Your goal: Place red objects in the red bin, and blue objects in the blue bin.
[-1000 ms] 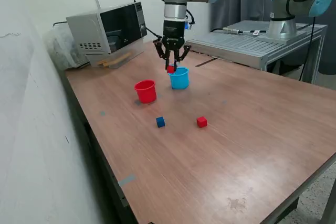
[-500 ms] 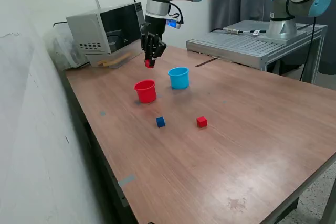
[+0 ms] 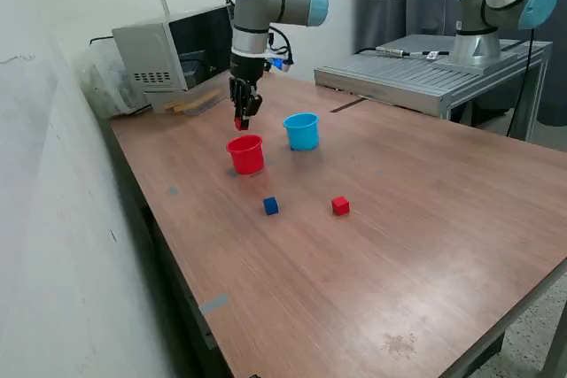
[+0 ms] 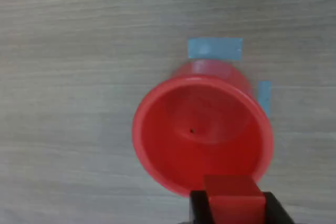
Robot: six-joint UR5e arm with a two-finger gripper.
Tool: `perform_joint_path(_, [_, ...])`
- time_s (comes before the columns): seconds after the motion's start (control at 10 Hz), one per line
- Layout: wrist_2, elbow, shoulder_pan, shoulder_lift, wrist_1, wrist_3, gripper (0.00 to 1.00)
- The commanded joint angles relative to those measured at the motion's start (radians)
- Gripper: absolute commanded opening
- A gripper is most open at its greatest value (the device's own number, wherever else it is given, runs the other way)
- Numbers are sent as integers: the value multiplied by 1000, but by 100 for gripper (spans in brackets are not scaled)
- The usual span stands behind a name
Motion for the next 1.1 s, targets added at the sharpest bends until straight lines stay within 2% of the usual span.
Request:
perform_joint_path(0.0, [6,-17,-35,30,2,12,0])
perform_joint_path(0.2, [18,-14,-46,36,0,3,0])
perform_joint_path(0.4, [57,1,-43,37,0,-28,0])
perform_joint_path(0.5, [55,11,-37,39,2,-54,100])
perform_joint_path(1.0, [51,11,-22,37,2,-63,100])
